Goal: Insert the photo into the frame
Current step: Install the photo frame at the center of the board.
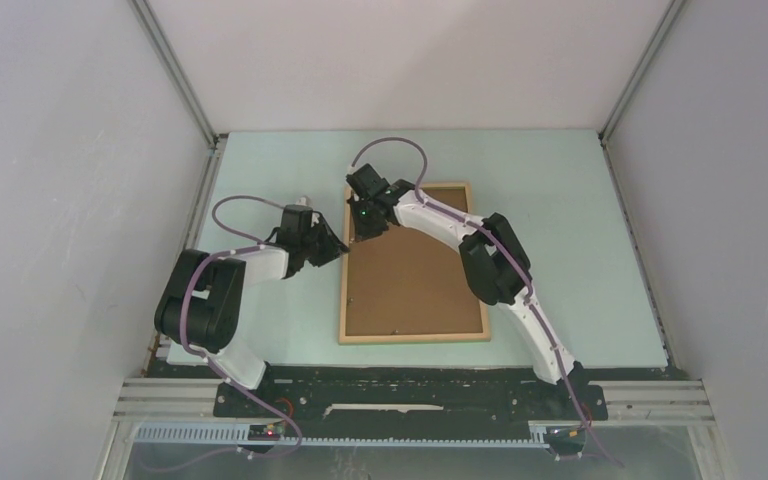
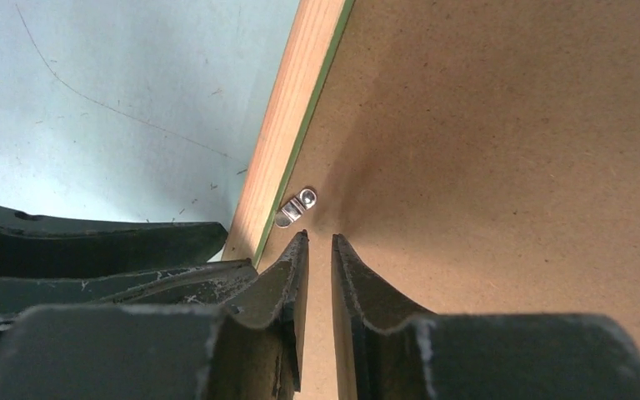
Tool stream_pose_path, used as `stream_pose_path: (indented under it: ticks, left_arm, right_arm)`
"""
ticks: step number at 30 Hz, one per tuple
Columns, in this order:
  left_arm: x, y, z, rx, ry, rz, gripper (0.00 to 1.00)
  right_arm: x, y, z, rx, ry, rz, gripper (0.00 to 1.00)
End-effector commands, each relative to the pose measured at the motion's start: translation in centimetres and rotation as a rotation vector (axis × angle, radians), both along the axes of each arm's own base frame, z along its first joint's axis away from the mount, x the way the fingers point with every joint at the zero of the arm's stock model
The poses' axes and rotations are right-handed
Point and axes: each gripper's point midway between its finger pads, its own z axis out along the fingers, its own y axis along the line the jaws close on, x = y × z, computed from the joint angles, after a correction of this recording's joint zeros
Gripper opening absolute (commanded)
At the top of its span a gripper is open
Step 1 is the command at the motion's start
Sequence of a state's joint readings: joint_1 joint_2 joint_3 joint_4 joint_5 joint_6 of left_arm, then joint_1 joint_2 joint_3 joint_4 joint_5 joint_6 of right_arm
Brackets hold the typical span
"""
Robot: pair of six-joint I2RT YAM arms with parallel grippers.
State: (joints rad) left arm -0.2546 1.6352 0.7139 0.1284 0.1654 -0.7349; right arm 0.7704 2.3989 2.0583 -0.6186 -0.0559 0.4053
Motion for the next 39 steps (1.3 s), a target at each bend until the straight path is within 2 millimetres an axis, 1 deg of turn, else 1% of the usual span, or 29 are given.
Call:
stream_pose_path:
  ticks: [1, 7, 11, 16, 23, 25, 30, 34, 36, 39]
  left_arm:
    - [-3.0, 1.2, -2.9, 0.053, 0.117, 0.009, 0.0]
    - [-3.1, 1.3, -2.8, 0.051, 0.108, 0.011, 0.0]
    - [-3.1, 1.3, -2.7, 0.049, 0.105, 0.012, 0.0]
    - [-3.1, 1.2, -2.7, 0.046, 0.101, 0.008, 0.0]
    - [-3.1, 1.2, -2.7, 0.044, 0.099, 0.008, 0.0]
    - [-3.1, 1.2, -2.6, 0.044, 0.098, 0.009, 0.0]
    - [-3.2, 1.1, -2.6, 0.039, 0.096, 0.004, 0.0]
    - [-3.2, 1.1, -2.6, 0.037, 0.095, 0.001, 0.0]
    - [-3.2, 1.2, -2.5, 0.038, 0.091, 0.002, 0.0]
    - [-3.2, 1.3, -2.3, 0.034, 0.089, 0.003, 0.0]
  right_arm:
    - [0.4, 1.6, 1.2, 0.018, -0.049, 0.022, 0.23]
    - [0.4, 2.1, 0.9, 0.011, -0.054, 0.031, 0.25]
    - [0.6, 1.8, 0.3, -0.018, -0.057, 0.019, 0.25]
    - [0.7, 1.7, -0.1, -0.032, -0.057, 0.022, 0.22]
    - [0.3, 1.8, -1.3, -0.053, -0.04, 0.034, 0.2]
    - [0.2, 1.5, -1.8, -0.089, -0.05, 0.028, 0.2]
    - [-1.0, 1.2, -3.7, -0.154, -0.028, 0.033, 0.2]
    - [-2.7, 0.9, -5.6, -0.198, 0.026, 0.024, 0.18]
    - [-3.2, 0.4, -6.2, -0.246, 0.018, 0.015, 0.15]
    - [-3.7, 0.0, -6.2, -0.257, 0.027, 0.014, 0.15]
